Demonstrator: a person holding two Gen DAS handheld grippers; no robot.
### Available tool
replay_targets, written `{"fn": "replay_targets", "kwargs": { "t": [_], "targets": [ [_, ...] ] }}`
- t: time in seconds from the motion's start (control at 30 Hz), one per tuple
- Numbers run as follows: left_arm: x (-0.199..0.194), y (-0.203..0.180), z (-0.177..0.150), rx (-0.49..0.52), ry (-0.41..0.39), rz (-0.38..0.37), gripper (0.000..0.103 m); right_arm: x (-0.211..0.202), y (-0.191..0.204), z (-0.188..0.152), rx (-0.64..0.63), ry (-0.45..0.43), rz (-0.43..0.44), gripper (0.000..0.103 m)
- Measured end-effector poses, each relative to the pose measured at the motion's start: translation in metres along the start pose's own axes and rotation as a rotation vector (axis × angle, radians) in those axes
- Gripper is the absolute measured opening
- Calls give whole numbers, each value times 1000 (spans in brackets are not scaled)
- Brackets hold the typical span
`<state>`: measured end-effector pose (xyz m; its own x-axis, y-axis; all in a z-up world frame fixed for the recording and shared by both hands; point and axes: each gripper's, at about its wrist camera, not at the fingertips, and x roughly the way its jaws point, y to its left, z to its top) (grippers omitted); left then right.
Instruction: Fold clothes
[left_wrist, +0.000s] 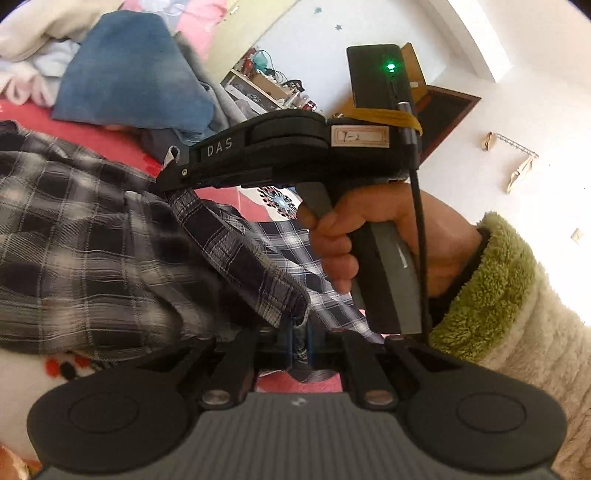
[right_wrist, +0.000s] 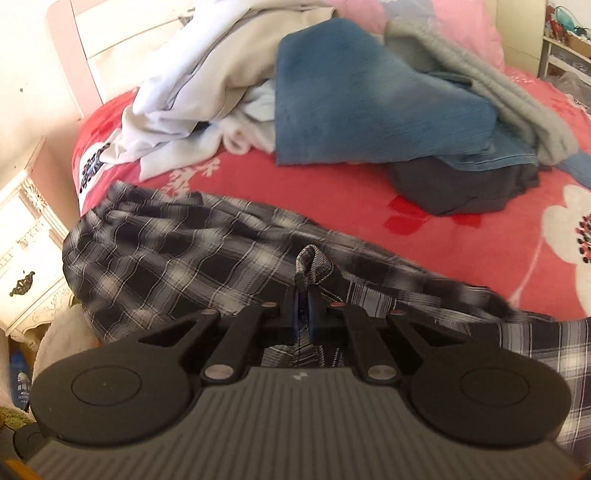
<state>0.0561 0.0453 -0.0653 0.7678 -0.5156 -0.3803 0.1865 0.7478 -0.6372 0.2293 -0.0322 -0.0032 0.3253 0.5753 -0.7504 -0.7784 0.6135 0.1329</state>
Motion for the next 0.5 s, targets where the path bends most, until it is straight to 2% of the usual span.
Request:
{"fn": "replay_targets", "kwargs": {
  "t": [0.2, 0.4, 0.5],
  "targets": [
    [-4, 17, 1, -57, 4, 17, 7, 20, 7, 1, 7, 45, -24, 3],
    [-10, 32, 2, -95, 13, 54, 7, 35, 4, -5, 107, 27, -10, 4],
    [-13, 41, 0, -113, 43, 71, 9, 43, 2, -8, 161, 16, -2, 9]
  ]
}}
